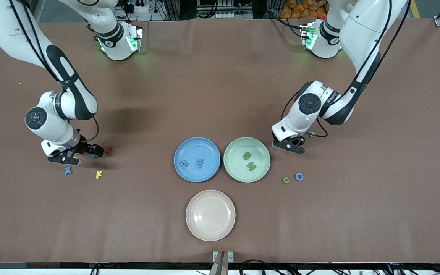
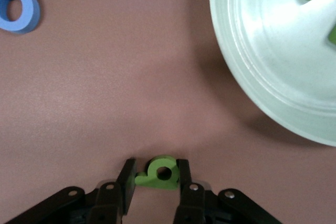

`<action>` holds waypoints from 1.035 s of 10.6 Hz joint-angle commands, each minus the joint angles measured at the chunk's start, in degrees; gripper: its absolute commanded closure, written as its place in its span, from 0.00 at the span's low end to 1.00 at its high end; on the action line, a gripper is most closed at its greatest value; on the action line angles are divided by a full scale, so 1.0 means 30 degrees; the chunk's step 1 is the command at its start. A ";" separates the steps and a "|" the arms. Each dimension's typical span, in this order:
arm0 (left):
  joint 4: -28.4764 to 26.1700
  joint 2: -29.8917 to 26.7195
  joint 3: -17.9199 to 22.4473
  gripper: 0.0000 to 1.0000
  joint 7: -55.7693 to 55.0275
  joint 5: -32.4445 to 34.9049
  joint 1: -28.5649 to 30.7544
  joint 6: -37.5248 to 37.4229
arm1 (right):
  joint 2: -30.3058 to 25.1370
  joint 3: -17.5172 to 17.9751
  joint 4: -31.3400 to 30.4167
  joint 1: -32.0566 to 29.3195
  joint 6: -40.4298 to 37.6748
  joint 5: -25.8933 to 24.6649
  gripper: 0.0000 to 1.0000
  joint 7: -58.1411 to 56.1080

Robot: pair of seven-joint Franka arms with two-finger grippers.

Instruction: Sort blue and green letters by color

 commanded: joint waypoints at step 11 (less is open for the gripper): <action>0.4447 0.0316 -0.0855 0.00 -0.4155 -0.5524 -0.1441 -0.0101 | -0.1364 0.0152 0.2070 0.1685 -0.4247 0.0553 0.90 0.1976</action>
